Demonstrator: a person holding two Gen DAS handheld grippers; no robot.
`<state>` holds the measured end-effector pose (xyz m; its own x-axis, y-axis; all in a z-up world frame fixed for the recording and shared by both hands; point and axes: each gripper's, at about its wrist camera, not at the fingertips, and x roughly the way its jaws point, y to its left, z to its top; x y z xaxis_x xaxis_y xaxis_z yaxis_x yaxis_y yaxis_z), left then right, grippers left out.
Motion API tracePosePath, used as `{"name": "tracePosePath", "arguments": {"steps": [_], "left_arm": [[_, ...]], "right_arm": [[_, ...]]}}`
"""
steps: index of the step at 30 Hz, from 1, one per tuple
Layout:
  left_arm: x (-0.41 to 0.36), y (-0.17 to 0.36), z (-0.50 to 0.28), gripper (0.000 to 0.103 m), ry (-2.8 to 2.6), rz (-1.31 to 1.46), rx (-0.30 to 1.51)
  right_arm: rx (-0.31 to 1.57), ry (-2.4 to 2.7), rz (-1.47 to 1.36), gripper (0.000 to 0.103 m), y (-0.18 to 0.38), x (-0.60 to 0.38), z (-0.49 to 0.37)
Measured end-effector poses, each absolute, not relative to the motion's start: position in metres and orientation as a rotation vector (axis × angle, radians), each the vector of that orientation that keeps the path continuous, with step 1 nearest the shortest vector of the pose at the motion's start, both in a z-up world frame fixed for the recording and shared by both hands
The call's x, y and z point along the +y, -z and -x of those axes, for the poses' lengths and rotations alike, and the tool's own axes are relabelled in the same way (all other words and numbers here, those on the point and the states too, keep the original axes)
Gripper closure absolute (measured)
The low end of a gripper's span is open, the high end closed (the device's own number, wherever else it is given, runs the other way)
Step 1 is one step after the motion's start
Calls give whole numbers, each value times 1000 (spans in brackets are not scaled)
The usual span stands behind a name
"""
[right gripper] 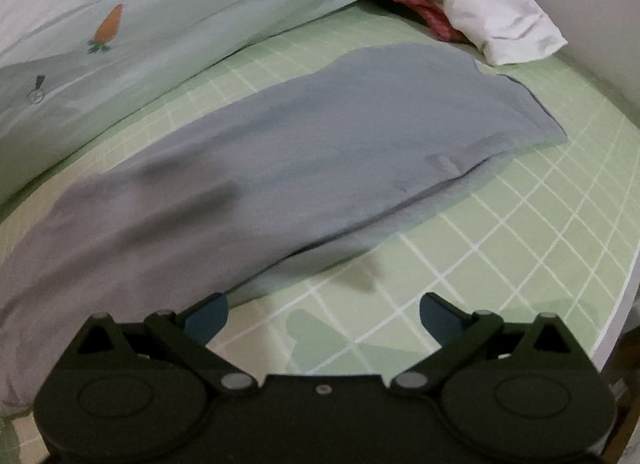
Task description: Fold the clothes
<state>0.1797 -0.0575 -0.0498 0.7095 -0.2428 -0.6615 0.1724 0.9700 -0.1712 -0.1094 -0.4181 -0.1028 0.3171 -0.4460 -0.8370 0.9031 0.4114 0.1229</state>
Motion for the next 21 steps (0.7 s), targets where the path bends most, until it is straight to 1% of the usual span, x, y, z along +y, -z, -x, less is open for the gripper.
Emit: {"name": "tracePosePath", "arguments": {"steps": [3, 6, 9, 13, 18, 20, 21], "left_arm": [[-98, 39, -161, 83, 301, 47, 702], [-145, 46, -142, 83, 372, 8, 702], [-184, 62, -122, 83, 421, -22, 735], [-209, 82, -109, 82, 401, -37, 813], [-242, 108, -92, 70, 374, -56, 910], [-250, 115, -88, 60, 362, -59, 940], [-248, 113, -91, 57, 354, -54, 941]], "right_arm": [[812, 979, -679, 0, 104, -434, 120], [804, 978, -679, 0, 104, -455, 130], [794, 973, -676, 0, 105, -478, 138], [800, 963, -667, 0, 112, -512, 144], [790, 957, -674, 0, 117, -549, 141], [790, 951, -688, 0, 120, -565, 136], [799, 939, -694, 0, 121, -570, 131]]}}
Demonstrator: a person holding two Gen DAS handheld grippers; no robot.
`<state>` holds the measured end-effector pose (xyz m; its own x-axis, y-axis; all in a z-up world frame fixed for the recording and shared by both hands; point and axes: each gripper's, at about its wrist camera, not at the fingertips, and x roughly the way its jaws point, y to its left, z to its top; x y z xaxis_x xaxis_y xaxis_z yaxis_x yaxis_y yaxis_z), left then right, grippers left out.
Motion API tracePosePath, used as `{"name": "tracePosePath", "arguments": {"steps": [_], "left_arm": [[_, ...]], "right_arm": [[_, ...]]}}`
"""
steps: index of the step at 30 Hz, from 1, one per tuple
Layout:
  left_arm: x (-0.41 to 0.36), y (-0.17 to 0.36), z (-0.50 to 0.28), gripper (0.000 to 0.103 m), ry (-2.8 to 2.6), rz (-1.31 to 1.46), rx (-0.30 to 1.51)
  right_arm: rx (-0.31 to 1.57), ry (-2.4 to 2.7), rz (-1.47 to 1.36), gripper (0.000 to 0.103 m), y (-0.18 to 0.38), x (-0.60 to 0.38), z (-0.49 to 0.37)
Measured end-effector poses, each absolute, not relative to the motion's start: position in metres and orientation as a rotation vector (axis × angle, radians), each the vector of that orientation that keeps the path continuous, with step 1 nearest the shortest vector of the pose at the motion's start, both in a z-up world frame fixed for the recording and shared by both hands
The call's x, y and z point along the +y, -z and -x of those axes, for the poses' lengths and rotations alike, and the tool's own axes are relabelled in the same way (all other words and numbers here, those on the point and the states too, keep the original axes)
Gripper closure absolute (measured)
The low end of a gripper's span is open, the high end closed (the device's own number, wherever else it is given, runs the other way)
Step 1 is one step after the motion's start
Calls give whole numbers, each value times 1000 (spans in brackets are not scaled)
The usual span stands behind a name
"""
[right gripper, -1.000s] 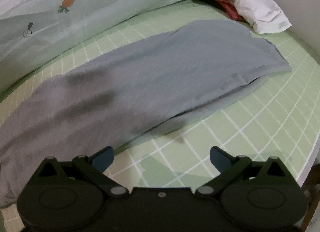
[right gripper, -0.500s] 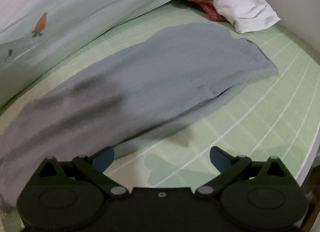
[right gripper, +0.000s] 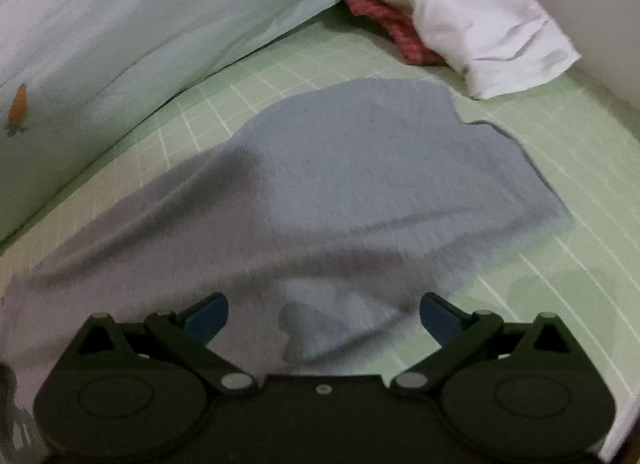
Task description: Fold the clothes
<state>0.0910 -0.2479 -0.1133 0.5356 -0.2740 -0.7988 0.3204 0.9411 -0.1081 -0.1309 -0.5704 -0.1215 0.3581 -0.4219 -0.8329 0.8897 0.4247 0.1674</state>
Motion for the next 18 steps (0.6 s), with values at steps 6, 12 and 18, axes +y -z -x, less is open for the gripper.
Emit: {"name": "tracePosePath", "arguments": {"steps": [6, 12, 18], "left_arm": [[-234, 105, -107, 44, 307, -20, 948], [-221, 97, -123, 44, 259, 14, 955], [-214, 94, -141, 49, 228, 26, 962]], "right_arm": [[821, 856, -647, 0, 120, -576, 102], [850, 842, -683, 0, 132, -567, 95], [873, 882, -678, 0, 134, -567, 100]]}}
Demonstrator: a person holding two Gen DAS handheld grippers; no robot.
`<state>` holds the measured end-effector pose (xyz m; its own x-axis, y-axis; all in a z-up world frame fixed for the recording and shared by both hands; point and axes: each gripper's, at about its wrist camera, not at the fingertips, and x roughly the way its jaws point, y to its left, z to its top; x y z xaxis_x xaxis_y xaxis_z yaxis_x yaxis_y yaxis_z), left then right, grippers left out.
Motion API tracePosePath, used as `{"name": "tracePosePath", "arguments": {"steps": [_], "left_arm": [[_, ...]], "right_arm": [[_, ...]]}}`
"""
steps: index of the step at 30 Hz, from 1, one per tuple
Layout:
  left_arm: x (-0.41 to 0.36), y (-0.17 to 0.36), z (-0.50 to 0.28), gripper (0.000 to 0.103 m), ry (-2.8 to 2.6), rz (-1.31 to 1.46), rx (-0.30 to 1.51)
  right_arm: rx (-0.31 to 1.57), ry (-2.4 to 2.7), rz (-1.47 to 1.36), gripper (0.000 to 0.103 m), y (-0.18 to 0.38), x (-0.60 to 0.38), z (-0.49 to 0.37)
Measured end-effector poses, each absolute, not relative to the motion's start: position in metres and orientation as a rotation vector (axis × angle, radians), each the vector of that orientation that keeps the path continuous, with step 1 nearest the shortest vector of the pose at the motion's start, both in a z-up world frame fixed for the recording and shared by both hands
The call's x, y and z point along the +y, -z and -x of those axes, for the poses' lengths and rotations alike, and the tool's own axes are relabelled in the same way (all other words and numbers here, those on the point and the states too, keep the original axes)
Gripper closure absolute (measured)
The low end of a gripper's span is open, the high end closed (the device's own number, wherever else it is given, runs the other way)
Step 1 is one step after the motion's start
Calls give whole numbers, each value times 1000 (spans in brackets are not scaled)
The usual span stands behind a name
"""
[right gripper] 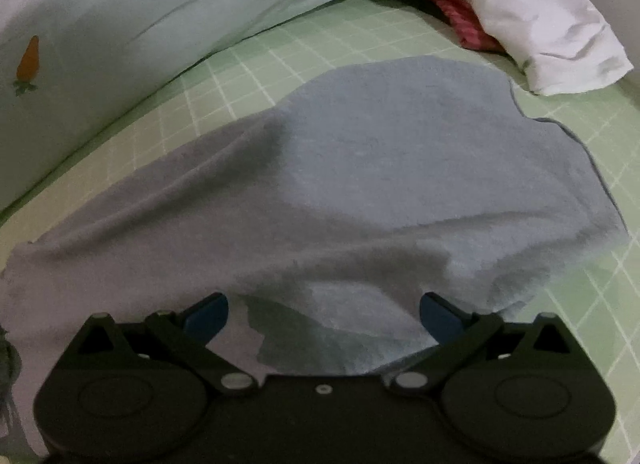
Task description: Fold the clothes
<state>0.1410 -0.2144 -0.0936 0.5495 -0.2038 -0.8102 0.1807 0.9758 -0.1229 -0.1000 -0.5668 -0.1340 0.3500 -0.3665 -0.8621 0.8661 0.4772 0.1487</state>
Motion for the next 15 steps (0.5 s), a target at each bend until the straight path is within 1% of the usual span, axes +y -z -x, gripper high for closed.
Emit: {"name": "tracePosePath", "arguments": {"steps": [1, 2, 3, 9, 12, 13, 14, 15], "left_arm": [[-217, 96, -147, 68, 227, 24, 966], [-220, 98, -152, 94, 227, 21, 969], [-223, 100, -158, 97, 226, 19, 973], [-268, 76, -158, 99, 437, -69, 846], [-282, 81, -152, 98, 490, -74, 877], [-285, 84, -149, 96, 504, -73, 894], [-289, 88, -147, 88, 517, -72, 912], [-293, 91, -145, 85, 531, -71, 929]], "right_arm": [[874, 891, -677, 0, 134, -567, 101], [876, 902, -677, 0, 134, -567, 102], [880, 913, -677, 0, 134, -567, 103], [888, 957, -678, 0, 134, -570, 110], [886, 964, -673, 0, 132, -570, 110], [884, 964, -675, 0, 132, -570, 110], [882, 964, -677, 0, 132, -571, 110], [880, 963, -680, 0, 132, -570, 111]]}}
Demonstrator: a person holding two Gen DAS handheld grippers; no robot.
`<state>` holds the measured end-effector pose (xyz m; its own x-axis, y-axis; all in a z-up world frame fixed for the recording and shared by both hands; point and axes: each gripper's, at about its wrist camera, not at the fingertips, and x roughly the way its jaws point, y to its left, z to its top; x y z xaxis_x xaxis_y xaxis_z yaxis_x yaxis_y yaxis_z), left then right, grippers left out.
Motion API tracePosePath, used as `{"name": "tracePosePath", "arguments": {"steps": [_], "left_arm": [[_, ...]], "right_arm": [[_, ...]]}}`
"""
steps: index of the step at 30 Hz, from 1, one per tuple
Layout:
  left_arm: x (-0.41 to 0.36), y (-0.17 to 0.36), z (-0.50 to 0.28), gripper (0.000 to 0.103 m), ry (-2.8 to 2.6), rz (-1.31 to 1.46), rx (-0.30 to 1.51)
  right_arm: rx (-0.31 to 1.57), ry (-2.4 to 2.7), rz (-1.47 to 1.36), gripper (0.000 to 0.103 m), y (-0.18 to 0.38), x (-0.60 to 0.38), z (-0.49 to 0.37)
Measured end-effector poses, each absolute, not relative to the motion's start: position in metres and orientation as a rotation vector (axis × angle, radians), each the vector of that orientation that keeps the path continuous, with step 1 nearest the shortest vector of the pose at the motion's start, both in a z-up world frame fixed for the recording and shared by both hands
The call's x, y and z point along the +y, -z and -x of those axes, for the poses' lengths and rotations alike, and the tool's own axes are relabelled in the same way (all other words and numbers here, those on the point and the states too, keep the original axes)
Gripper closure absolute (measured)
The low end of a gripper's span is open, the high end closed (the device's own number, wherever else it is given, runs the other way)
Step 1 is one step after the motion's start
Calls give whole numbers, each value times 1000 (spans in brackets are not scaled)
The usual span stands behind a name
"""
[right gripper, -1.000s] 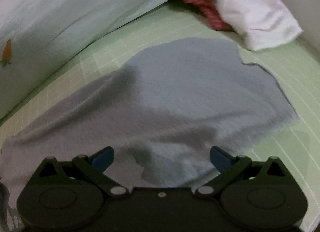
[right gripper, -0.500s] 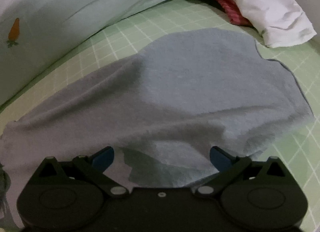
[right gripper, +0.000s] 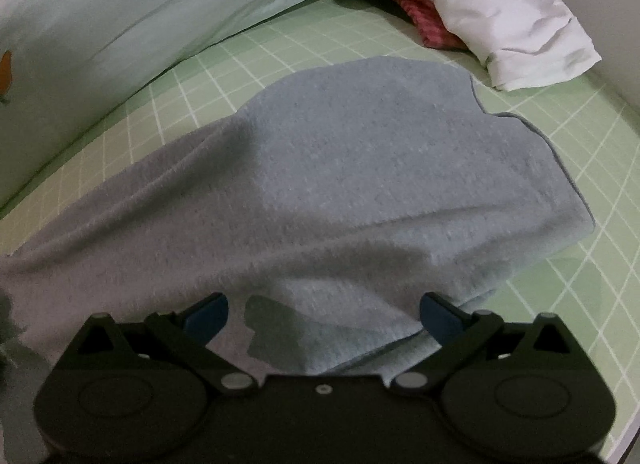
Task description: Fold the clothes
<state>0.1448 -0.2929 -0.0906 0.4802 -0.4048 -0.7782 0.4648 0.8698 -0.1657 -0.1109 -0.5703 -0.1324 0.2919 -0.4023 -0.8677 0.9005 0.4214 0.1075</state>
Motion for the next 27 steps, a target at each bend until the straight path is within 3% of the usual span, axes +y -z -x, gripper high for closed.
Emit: {"name": "tracePosePath", "arguments": {"steps": [1, 3, 7, 11, 17, 22, 27], "left_arm": [[-297, 94, -142, 75, 545, -70, 947], [-304, 100, -138, 68, 572, -68, 981], [-315, 108, -128, 30, 615, -62, 1034], [-297, 86, -119, 16, 577, -51, 970], [-280, 70, -112, 15, 508, -102, 919], [-274, 69, -116, 15, 472, -124, 932], [-272, 71, -118, 15, 427, -135, 932]], "right_arm": [[878, 963, -683, 0, 132, -570, 111], [872, 961, -683, 0, 132, -570, 113], [844, 961, -659, 0, 126, -574, 119], [815, 952, -548, 0, 118, -583, 122], [833, 1005, -362, 0, 124, -618, 125], [879, 1101, -339, 0, 143, -652, 136], [807, 1105, -412, 0, 150, -676, 155]]}}
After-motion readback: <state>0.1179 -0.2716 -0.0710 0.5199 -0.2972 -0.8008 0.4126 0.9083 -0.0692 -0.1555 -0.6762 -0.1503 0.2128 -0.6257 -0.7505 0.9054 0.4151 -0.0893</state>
